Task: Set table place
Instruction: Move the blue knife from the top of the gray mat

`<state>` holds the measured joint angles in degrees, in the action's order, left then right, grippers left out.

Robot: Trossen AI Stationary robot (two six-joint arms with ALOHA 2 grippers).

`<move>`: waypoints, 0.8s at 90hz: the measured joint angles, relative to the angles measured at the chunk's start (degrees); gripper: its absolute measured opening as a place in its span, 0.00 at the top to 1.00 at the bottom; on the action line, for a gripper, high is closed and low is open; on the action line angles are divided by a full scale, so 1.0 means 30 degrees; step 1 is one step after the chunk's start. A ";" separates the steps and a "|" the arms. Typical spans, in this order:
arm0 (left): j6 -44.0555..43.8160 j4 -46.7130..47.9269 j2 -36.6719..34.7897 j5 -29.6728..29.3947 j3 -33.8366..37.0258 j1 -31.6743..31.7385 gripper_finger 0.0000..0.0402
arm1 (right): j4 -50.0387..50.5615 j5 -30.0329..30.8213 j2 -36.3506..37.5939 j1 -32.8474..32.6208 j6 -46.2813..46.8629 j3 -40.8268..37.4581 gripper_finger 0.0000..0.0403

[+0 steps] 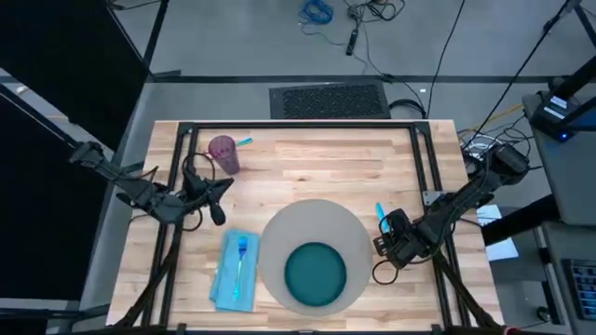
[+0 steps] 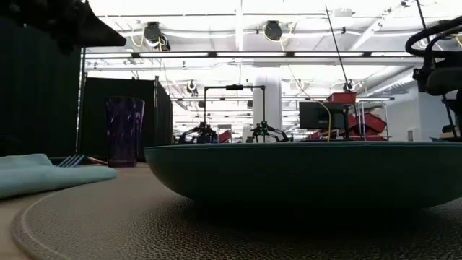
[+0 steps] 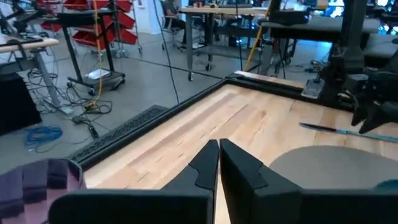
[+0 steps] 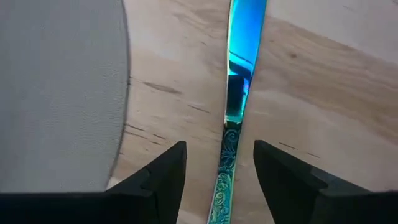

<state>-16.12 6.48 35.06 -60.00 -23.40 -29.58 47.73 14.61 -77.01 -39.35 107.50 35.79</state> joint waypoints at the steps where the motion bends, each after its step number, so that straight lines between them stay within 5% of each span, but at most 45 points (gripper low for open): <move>1: 0.0000 0.0000 0.0004 0.0004 0.0000 0.0000 1.00 | -0.0023 0.0000 -0.0061 0.0000 -0.0005 0.0000 0.57; 72: 0.0007 0.0007 0.0002 0.0777 0.0000 0.0000 1.00 | -0.0998 -0.0705 -0.1771 0.0007 0.0822 0.0048 0.82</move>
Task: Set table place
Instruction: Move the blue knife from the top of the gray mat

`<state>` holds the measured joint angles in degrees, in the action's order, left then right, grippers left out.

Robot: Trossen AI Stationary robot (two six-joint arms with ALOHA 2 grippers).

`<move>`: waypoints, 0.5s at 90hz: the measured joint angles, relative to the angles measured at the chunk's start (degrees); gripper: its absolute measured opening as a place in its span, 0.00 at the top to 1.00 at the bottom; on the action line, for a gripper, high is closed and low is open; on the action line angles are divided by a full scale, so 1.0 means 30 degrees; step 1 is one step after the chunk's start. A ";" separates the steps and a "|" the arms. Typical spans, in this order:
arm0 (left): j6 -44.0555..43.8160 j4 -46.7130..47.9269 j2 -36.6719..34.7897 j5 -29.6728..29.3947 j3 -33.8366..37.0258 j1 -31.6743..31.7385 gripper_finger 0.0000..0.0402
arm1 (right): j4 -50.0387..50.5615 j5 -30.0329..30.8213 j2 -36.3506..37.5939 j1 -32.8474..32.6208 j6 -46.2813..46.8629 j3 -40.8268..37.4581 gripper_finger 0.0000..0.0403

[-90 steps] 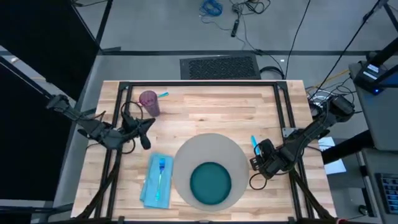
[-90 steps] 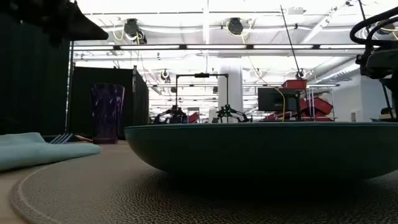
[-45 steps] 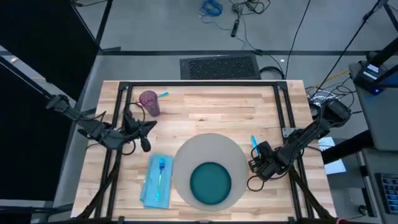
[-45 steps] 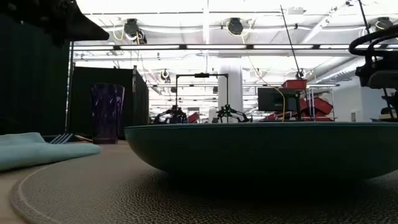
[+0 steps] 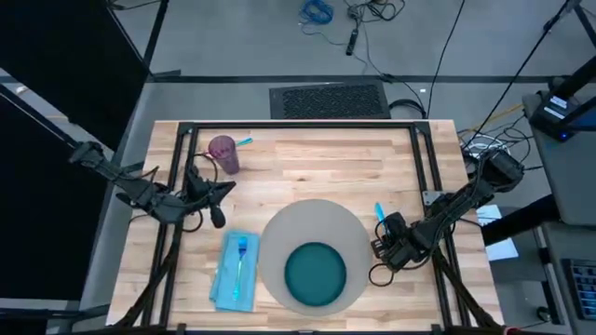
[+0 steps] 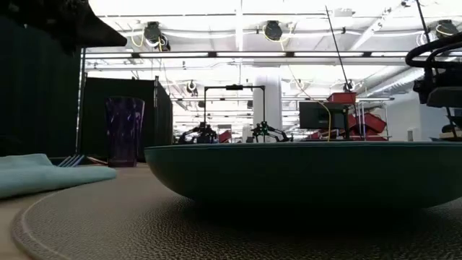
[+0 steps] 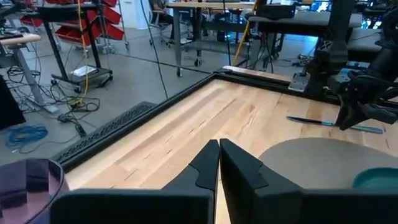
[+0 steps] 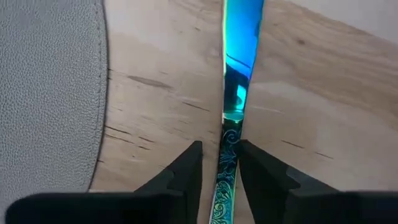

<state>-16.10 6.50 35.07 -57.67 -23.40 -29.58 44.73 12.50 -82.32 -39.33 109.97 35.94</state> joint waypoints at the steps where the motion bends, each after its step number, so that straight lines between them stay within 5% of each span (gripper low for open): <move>1: 0.0000 0.0000 0.0000 0.0000 0.0000 0.0000 1.00 | -0.0025 -0.0009 0.0000 0.0000 0.0095 -0.0004 0.82; 45: 0.0168 -0.0002 0.0000 0.0003 0.0000 0.0000 1.00 | -0.0998 -0.0300 -0.0219 -0.0015 0.2740 0.1256 0.98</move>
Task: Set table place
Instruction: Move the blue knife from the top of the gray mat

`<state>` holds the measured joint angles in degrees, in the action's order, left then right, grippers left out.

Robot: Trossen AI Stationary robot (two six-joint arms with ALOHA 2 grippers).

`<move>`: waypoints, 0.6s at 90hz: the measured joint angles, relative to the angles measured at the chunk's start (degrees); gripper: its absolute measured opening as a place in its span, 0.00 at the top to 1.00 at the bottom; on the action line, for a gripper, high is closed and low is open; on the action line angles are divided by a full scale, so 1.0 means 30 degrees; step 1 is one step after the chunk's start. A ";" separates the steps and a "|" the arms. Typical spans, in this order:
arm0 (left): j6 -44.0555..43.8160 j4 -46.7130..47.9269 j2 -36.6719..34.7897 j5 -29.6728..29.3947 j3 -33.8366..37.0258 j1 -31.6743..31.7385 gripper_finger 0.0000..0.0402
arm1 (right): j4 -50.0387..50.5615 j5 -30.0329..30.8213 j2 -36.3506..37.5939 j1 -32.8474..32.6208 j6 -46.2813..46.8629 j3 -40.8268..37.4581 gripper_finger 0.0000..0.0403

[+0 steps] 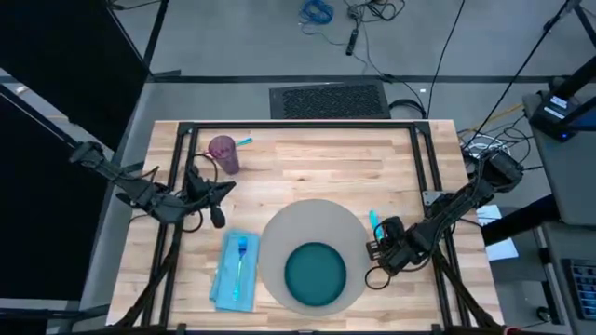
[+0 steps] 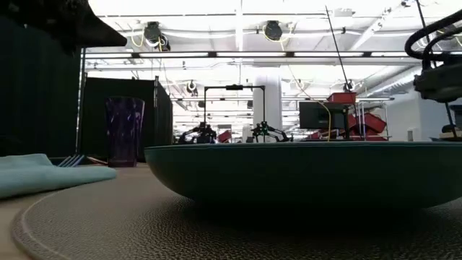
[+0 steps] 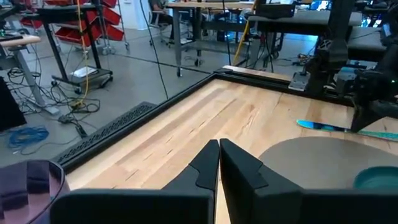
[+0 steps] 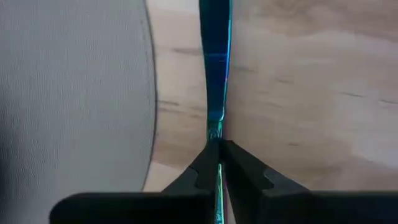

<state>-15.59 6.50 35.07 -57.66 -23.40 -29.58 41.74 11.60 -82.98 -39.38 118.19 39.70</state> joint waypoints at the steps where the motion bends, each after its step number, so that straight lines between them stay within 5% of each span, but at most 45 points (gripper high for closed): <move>1: 0.0000 0.0002 0.0000 0.0004 0.0000 0.0000 1.00 | -0.0053 0.0010 -0.0039 0.0000 0.0063 0.0010 0.98; 54: 0.0806 0.0191 0.0000 0.1312 -0.0001 -0.0004 1.00 | -0.2108 0.0789 -0.1677 -0.0051 0.1807 0.0517 0.98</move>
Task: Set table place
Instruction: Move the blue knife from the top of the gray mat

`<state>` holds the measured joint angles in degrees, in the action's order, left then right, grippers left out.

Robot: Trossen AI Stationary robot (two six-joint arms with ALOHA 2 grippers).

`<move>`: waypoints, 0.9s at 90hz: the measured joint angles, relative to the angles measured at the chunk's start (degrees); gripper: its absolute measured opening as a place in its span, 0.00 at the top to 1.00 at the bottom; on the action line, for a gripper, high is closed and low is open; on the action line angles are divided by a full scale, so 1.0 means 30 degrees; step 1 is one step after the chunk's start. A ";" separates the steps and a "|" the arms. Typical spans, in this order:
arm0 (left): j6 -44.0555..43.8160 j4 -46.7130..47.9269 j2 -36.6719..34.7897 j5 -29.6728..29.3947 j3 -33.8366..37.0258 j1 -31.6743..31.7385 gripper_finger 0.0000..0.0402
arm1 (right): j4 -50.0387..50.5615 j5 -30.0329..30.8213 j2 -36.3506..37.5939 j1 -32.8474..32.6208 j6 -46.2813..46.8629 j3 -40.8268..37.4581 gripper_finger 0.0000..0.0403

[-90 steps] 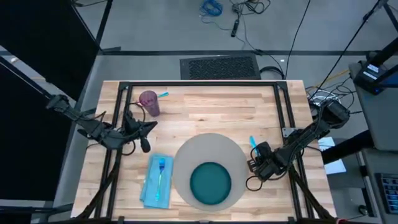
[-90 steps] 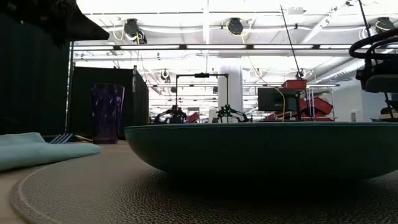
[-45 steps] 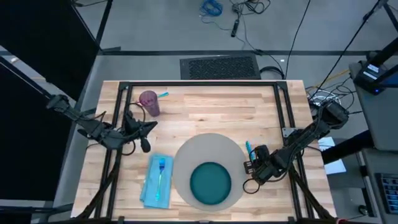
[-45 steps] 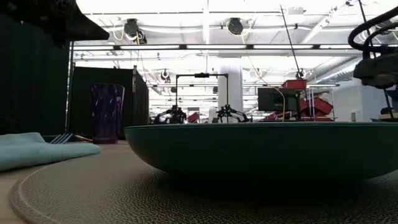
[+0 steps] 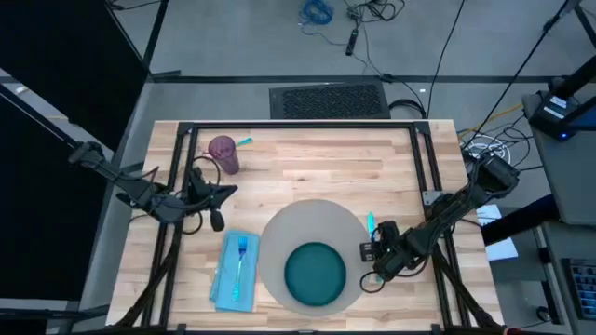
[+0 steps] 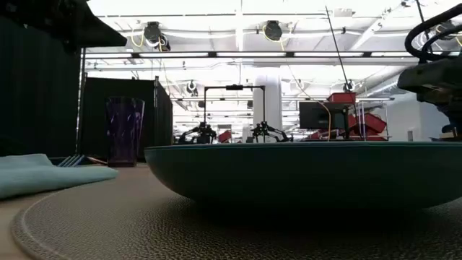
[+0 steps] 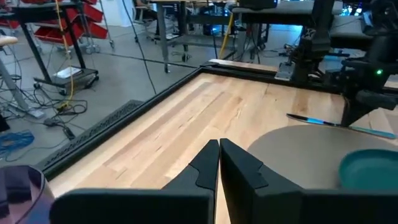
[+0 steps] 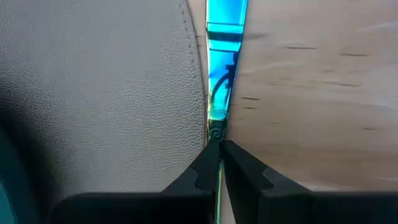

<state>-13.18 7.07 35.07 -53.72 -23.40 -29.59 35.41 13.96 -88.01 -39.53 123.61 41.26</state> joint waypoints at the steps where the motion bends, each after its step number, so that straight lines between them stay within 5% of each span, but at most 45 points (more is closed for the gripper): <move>1: 0.0019 0.0000 0.0000 0.0006 -0.0002 -0.0006 1.00 | 0.0048 -0.0020 -0.0005 0.0000 0.0000 0.0030 0.98; 81: 0.0032 -0.0015 0.0000 0.0439 -0.0006 -0.0018 1.00 | -0.1154 -0.0864 -0.0013 -0.0867 0.0430 0.0146 1.00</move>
<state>-13.08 7.03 35.07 -52.41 -23.42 -29.65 31.95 11.37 -88.05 -42.13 124.90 41.69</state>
